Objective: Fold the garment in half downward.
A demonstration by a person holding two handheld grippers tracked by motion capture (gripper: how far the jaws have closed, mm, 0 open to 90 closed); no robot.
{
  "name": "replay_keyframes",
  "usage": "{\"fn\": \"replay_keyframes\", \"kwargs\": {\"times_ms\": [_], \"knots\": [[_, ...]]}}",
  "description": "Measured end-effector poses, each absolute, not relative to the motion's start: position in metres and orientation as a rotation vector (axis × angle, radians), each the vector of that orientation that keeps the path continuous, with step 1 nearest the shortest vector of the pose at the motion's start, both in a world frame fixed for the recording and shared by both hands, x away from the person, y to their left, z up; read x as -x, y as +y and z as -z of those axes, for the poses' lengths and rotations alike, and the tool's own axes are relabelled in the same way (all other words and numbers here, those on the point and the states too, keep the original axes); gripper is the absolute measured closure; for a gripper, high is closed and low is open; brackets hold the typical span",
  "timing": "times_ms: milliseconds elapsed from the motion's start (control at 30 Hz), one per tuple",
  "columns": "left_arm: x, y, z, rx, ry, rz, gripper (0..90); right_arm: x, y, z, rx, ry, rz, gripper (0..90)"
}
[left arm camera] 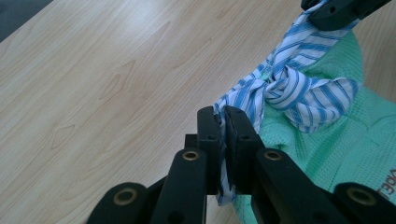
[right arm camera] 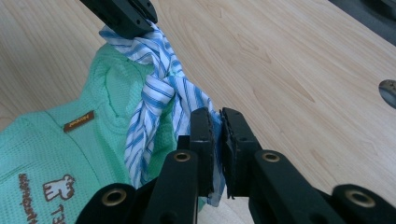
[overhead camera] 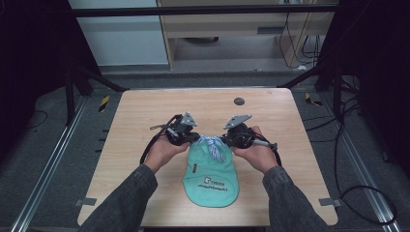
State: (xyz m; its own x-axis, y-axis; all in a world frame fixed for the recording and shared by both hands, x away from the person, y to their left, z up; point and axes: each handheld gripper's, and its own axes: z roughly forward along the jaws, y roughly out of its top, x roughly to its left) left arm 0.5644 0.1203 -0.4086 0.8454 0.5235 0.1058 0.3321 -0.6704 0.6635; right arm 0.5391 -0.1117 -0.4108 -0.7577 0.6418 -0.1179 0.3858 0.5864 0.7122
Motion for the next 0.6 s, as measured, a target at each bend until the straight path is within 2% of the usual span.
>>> {"fn": "replay_keyframes", "kwargs": {"times_ms": [600], "knots": [[-0.5643,0.1184,0.4015,-2.353,0.602,-0.395,85.6,-0.5371,-0.1141,0.4039,-0.823,2.439,-0.966,82.4]]}}
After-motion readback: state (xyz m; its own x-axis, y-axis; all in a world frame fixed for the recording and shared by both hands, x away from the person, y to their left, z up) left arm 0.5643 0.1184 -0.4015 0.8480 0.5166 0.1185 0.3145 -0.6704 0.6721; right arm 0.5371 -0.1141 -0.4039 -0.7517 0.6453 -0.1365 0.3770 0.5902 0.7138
